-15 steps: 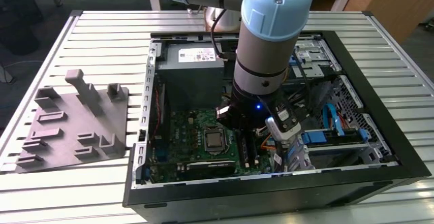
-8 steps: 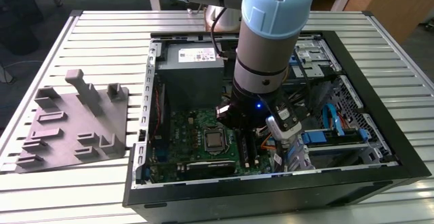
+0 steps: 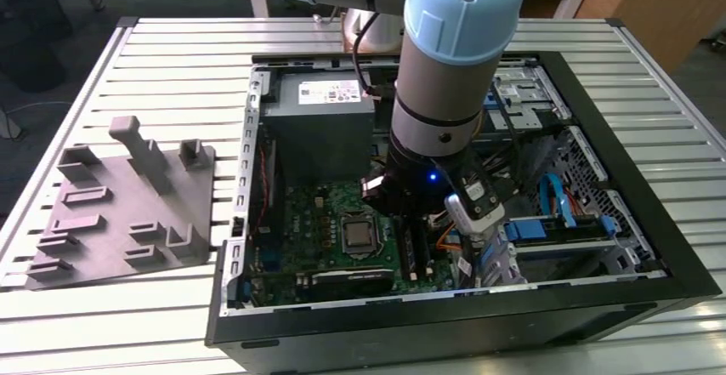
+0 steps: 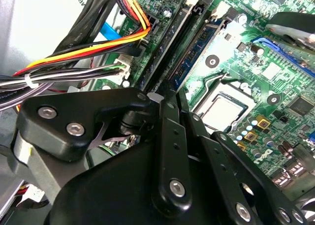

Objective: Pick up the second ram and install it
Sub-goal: 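Insert the second ram into the second slot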

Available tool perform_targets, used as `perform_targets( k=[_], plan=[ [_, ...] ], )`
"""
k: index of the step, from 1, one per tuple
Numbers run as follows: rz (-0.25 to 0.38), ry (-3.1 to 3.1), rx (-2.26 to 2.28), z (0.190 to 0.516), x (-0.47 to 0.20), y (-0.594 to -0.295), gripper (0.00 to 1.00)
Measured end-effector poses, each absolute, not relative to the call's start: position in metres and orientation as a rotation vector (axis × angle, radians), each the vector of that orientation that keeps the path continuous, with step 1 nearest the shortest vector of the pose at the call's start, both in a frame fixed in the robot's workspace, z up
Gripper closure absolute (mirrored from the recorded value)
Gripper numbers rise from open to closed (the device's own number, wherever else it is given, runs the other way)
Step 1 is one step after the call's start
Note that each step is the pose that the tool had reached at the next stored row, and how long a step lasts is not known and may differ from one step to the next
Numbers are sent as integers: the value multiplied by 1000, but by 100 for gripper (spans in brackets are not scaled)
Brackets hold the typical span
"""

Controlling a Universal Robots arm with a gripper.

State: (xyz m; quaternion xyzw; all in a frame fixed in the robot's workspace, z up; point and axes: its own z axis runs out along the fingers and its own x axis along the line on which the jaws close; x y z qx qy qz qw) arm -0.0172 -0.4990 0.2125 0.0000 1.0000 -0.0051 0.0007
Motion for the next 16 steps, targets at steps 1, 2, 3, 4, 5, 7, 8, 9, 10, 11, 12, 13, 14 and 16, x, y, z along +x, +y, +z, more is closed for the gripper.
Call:
perform_targets(
  k=[1,2,3,4,5,7,8,9,10,11,12,13,14,16],
  plan=[
    [-18,3140,0,212,-17,-499,86],
    [-22,3140,0,212,-17,-499,86],
    [-24,3140,0,212,-17,-499,86],
    [-28,3140,0,212,-17,-499,86],
    [-32,3140,0,211,-17,-499,86],
    [-39,3140,0,211,-17,-499,86],
    [-40,3140,0,211,-17,-499,86],
    [-41,3140,0,210,-17,-499,86],
    [-41,3140,0,210,-17,-499,86],
    [-41,3140,0,210,-17,-499,86],
    [-41,3140,0,210,-17,-499,86],
    [-40,3140,0,210,-17,-499,86],
    [-40,3140,0,210,-17,-499,86],
    [-40,3140,0,210,-17,-499,86]
  ],
)
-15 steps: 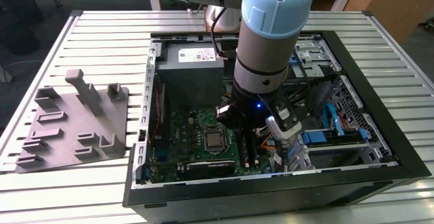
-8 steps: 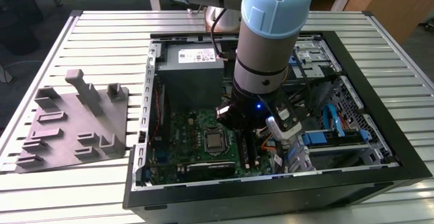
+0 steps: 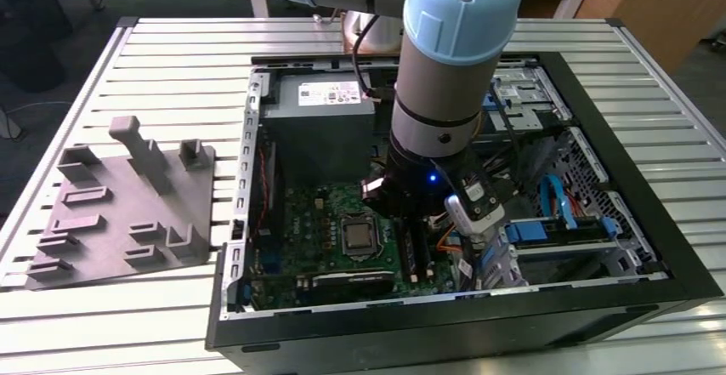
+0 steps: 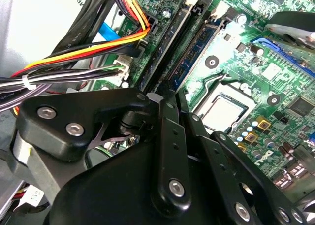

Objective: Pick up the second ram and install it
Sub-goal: 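Insert the second ram into the second slot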

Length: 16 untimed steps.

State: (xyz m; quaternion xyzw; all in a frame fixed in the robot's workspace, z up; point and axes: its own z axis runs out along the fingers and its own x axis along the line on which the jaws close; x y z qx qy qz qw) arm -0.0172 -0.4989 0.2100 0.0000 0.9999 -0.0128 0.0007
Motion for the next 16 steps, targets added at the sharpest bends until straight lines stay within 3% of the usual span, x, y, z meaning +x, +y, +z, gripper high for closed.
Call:
perform_targets(
  k=[16],
  plan=[
    [-47,3140,0,218,-17,-499,86]
  ],
)
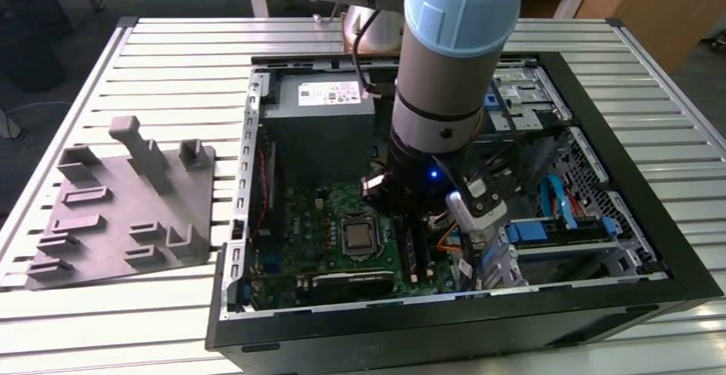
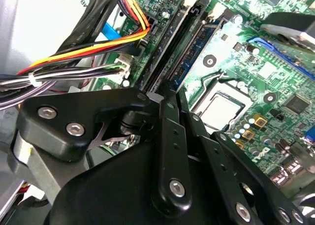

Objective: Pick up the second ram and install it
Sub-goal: 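Insert the second ram into the second slot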

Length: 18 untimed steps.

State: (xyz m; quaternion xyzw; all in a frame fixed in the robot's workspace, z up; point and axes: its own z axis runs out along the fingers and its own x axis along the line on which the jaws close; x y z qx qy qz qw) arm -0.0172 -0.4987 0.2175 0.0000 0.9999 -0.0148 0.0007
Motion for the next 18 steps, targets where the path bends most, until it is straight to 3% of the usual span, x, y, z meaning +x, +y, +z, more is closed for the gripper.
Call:
perform_targets(
  k=[7,18],
  plan=[
    [-66,3139,0,225,-17,-498,86],
    [-175,3135,0,225,-17,-481,86]
  ],
)
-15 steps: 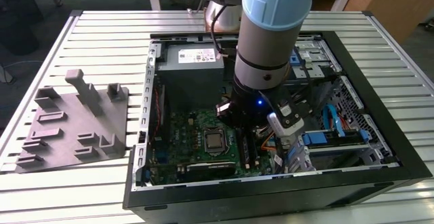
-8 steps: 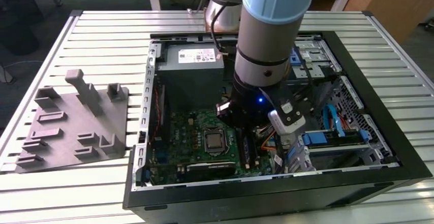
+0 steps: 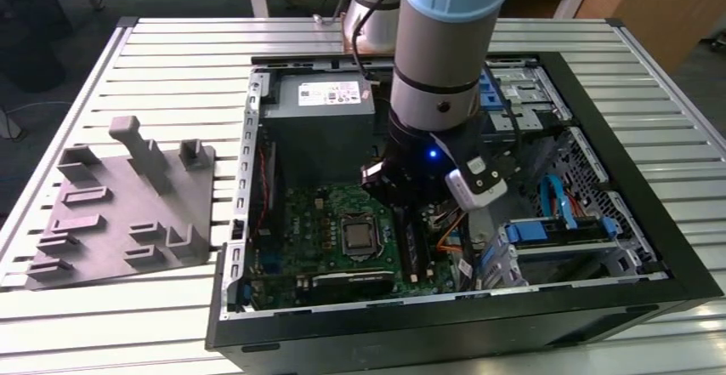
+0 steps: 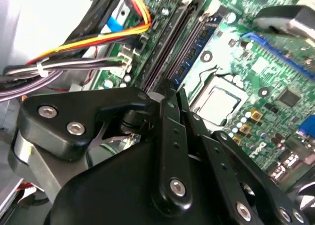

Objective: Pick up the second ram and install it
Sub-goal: 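Insert the second ram into the second slot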

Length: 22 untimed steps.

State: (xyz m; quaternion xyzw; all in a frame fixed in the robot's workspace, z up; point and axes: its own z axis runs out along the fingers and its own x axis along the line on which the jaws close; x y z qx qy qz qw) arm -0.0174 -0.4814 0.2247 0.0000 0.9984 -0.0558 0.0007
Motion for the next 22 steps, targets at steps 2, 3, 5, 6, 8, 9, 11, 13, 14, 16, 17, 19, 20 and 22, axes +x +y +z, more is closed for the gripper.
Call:
perform_targets(
  k=[2,3,5,6,8,9,11,13,14,16,17,19,20,22],
  plan=[
    [-204,3134,0,225,-17,-481,86],
    [-210,3133,0,225,-17,-481,86],
    [-212,3133,0,225,-17,-481,86],
    [-212,3133,0,225,-17,-480,86],
    [-212,3133,0,224,-17,-480,86],
    [-212,3133,0,223,-17,-480,86],
    [-212,3133,4,222,-17,-480,86],
    [-212,3134,6,219,-17,-479,86],
    [-212,3134,6,218,-17,-479,86],
    [-212,3134,5,216,-17,-477,86],
    [-213,3134,5,216,-17,-477,86],
    [-212,3134,5,215,-17,-477,86],
    [-213,3134,6,215,-18,-477,86],
    [-214,3134,6,215,-18,-477,86]
  ],
)
